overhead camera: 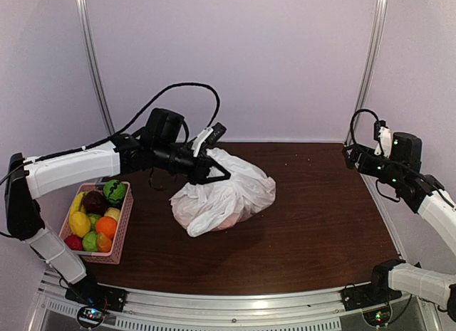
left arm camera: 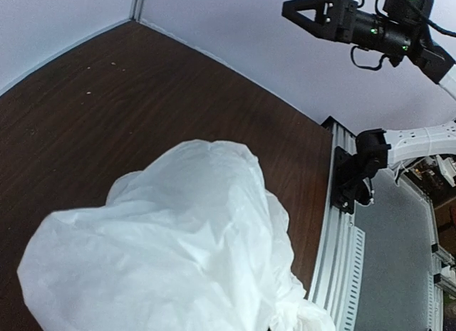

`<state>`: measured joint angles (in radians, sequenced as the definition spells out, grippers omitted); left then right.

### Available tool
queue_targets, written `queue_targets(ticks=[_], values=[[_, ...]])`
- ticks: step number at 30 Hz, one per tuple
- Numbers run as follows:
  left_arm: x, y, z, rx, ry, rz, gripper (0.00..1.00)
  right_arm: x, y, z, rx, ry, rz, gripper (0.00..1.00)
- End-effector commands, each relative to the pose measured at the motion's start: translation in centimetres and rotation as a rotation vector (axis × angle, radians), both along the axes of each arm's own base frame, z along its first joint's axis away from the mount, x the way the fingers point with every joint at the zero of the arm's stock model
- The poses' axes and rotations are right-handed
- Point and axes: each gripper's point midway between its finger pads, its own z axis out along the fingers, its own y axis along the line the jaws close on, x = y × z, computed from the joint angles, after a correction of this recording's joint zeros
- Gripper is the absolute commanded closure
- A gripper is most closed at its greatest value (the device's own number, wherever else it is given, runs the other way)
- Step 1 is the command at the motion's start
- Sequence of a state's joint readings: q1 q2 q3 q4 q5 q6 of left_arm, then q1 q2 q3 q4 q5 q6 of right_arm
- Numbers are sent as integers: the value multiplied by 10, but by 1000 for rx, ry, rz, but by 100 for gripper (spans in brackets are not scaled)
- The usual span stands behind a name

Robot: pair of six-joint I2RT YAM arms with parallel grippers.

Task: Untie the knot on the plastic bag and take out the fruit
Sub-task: Place the takeout bag at the center of the board.

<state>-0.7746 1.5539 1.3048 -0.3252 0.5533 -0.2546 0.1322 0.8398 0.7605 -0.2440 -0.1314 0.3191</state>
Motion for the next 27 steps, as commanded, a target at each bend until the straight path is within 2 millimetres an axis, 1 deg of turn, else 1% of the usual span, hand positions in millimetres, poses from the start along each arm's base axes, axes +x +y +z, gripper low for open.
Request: queue_targets(ticks=[1, 3, 4, 5, 7, 8, 9, 12, 13, 16, 17, 19, 23, 24, 25, 27], values=[[-23, -31, 9, -179, 52, -159, 100, -3, 12, -4, 42, 21, 66, 0], [-30, -41, -3, -177, 73, -192, 100, -3, 18, -8, 61, 34, 98, 0], [-30, -46, -17, -156, 90, -199, 100, -3, 21, -11, 73, 43, 113, 0], [-29, -47, -26, -142, 96, -198, 100, -3, 25, -13, 85, 50, 131, 0], [-24, -50, -57, -87, 122, -184, 100, -3, 35, -19, 108, 70, 178, 0], [-20, -50, -75, -55, 136, -167, 100, -3, 40, -21, 116, 81, 201, 0], [-16, -50, -89, -31, 137, -147, 100, -3, 46, -24, 123, 92, 225, 0], [-2, -48, -119, 38, 135, -82, 100, -4, 58, -34, 109, 141, 266, 0], [2, -47, -124, 52, 128, -59, 95, -5, 61, -35, 100, 149, 274, 0], [12, -45, -127, 67, 111, 1, 81, -8, 68, -33, 81, 142, 286, 0], [18, -46, -121, 50, 86, 25, 74, -9, 71, -32, 79, 136, 292, 0], [25, -44, -115, 49, 63, 64, 59, -11, 74, -28, 77, 121, 300, 0], [38, -28, -86, 42, -34, 172, 36, -16, 80, -24, 73, 104, 324, 0], [40, -22, -79, 36, -62, 201, 30, -18, 83, -23, 73, 97, 338, 0], [42, -15, -68, 20, -94, 237, 23, -20, 86, -21, 73, 88, 352, 0], [43, 0, -51, -2, -142, 296, 13, -24, 92, -16, 73, 66, 380, 0]])
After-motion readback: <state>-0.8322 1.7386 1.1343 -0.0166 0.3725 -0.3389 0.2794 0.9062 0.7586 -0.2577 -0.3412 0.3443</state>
